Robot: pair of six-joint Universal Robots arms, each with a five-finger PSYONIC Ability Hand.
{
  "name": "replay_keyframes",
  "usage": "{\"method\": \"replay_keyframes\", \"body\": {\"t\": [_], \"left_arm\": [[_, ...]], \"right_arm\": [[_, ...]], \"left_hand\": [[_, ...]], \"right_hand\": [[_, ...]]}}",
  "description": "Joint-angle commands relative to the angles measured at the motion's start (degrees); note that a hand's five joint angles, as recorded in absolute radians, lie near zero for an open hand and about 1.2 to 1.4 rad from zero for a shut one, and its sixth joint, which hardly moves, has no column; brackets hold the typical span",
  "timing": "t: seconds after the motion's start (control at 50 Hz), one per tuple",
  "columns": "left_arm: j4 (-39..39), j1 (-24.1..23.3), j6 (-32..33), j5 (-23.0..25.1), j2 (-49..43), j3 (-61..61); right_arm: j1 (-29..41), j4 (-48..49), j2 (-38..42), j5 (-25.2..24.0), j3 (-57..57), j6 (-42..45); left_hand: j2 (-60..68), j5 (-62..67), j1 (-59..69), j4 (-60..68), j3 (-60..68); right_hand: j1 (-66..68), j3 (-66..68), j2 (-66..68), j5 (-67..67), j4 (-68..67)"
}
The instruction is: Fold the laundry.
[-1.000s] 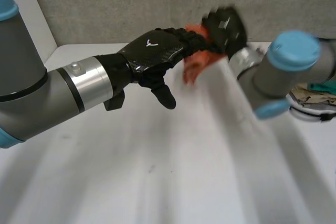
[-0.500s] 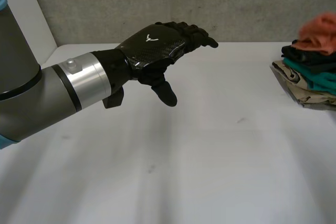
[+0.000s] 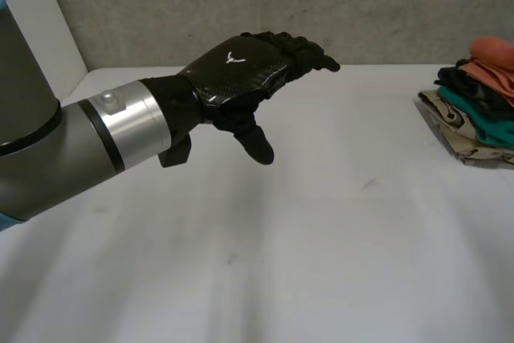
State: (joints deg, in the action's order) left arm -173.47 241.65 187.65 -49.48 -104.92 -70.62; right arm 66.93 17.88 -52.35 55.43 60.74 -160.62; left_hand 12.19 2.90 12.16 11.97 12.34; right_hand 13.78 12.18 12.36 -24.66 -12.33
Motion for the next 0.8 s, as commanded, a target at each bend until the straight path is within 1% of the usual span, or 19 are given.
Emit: {"method": "replay_keyframes", "body": {"t": [0.02, 0.04, 0.06, 0.1, 0.12, 0.18, 0.2, 0.26, 0.28, 0.34, 0.36, 0.42, 0.44, 0.5, 0.56, 0.58, 0.62, 0.7, 0.8], "left_arm": [[-0.03, -0.13, 0.0, -0.09, 0.68, -0.04], [-0.03, -0.13, 0.0, -0.01, 0.86, -0.04], [-0.03, -0.13, -0.09, -0.09, 1.21, -0.04], [-0.03, -0.13, -0.09, -0.09, 1.47, 0.04], [-0.2, -0.13, -0.09, -0.09, 1.56, 0.31], [-1.52, -0.39, -0.96, -0.36, 2.09, 1.45], [-2.22, -0.57, -1.58, -0.7, 2.27, 2.06], [-5.47, -0.92, -5.7, -4.82, 2.97, 5.22], [-7.48, -0.83, -8.41, -8.67, 3.49, 6.88], [-10.3, -0.39, -12.12, -15.71, 4.55, 9.18], [-11.53, -0.04, -13.61, -20.7, 5.42, 10.32], [-12.42, 1.62, -14.24, -27.41, 6.31, 10.85], [-12.42, 3.72, -13.72, -30.82, 6.57, 10.77], [-11.54, 7.85, -12.57, -34.36, 6.84, 10.07], [-7.77, 13.13, -9.24, -36.04, 6.84, 8.31], [-4.63, 15.93, -5.23, -36.39, 6.4, 6.91], [-3.64, 16.74, -3.53, -36.48, 6.22, 6.29], [-0.65, 19.82, 4.82, -37.62, 4.91, 2.16], [-0.55, 26.39, 16.49, -40.08, 3.33, -7.39]], "right_arm": [[-1.01, -12.14, -10.92, 10.55, 5.0, -1.81], [-1.62, -13.99, -12.06, 13.97, 4.65, -1.02], [-3.11, -17.4, -13.55, 21.14, 3.08, 2.03], [-4.0, -19.63, -13.92, 27.77, 0.18, 7.13], [-4.18, -19.98, -13.92, 34.07, -2.88, 12.64], [-3.92, -16.14, -14.01, 39.22, -7.29, 17.61], [-2.78, -11.77, -14.44, 39.75, -8.7, 17.44], [1.95, -5.15, -15.93, 38.71, -8.98, 14.73], [4.84, -1.3, -17.94, 37.4, -8.11, 11.93], [8.47, 3.12, -22.6, 34.76, -4.69, 6.82], [10.22, 6.09, -25.84, 32.57, -0.67, 3.41], [13.47, 9.18, -29.47, 28.09, 5.59, -1.26], [16.27, 10.76, -30.87, 24.5, 9.53, -3.63], [21.47, 11.83, -32.02, 19.12, 15.09, -5.76], [29.03, 11.04, -32.29, 14.37, 21.16, -6.11], [32.0, 10.08, -32.2, 13.75, 23.61, -6.03], [33.96, 8.24, -32.03, 13.74, 25.64, -5.76], [35.9, 3.14, -31.06, 14.09, 29.43, -4.18], [38.61, -0.12, -25.54, 14.27, 32.76, 0.46]], "left_hand": [[-2.19, -2.9, -2.16, -1.97, -2.34], [-2.19, -2.9, -2.16, -1.97, -2.34], [-2.19, -2.9, -2.16, -1.97, -2.34], [-2.19, -2.9, -2.16, -1.97, -2.34], [-2.19, -2.9, -2.16, -1.97, -2.34], [-2.19, -2.9, -2.16, -1.97, -2.34], [-2.19, -2.9, -2.16, -1.97, -2.34], [-2.19, -2.9, -2.16, -1.97, -2.34], [-2.19, -2.9, -2.16, -1.97, -2.34], [-2.19, -2.9, -2.16, -1.97, -2.34], [-2.19, -2.9, -2.16, -1.97, -2.34], [-2.19, -2.9, -2.16, -1.97, -2.34], [-2.19, -2.9, -2.16, -1.97, -2.34], [-2.14, -2.85, -2.12, -1.92, -2.29], [-2.14, -2.85, -2.12, -1.92, -2.29], [-2.19, -2.9, -2.16, -1.97, -2.34], [-2.19, -2.9, -2.16, -1.97, -2.34], [-2.19, -2.9, -2.16, -1.97, -2.34], [-2.19, -2.9, -2.16, -1.97, -2.34]], "right_hand": [[-3.78, -2.18, -2.36, 24.66, 2.33], [-3.78, -2.18, -2.36, 24.66, 2.33], [-3.78, -2.18, -2.36, 24.66, 2.33], [-3.78, -2.18, -2.36, 24.66, 2.33], [-3.78, -2.18, -2.36, 24.66, 2.33], [-3.78, -2.18, -2.36, 24.66, 2.33], [-3.78, -2.18, -2.36, 24.66, 2.33], [-3.78, -2.18, -2.36, 24.66, 2.33], [-3.78, -2.18, -2.36, 24.66, 2.33], [-3.78, -2.18, -2.36, 24.66, 2.33], [-3.78, -2.18, -2.36, 24.66, 2.33], [-3.78, -2.18, -2.36, 24.66, 2.33], [-3.78, -2.18, -2.36, 24.66, 2.33], [-3.78, -2.18, -2.36, 24.66, 2.33], [-3.78, -2.18, -2.36, 24.66, 2.33], [-3.78, -2.18, -2.36, 24.66, 2.33], [-3.78, -2.18, -2.36, 24.66, 2.33], [-3.78, -2.18, -2.36, 24.66, 2.33], [-3.78, -2.18, -2.36, 24.66, 2.33]]}}
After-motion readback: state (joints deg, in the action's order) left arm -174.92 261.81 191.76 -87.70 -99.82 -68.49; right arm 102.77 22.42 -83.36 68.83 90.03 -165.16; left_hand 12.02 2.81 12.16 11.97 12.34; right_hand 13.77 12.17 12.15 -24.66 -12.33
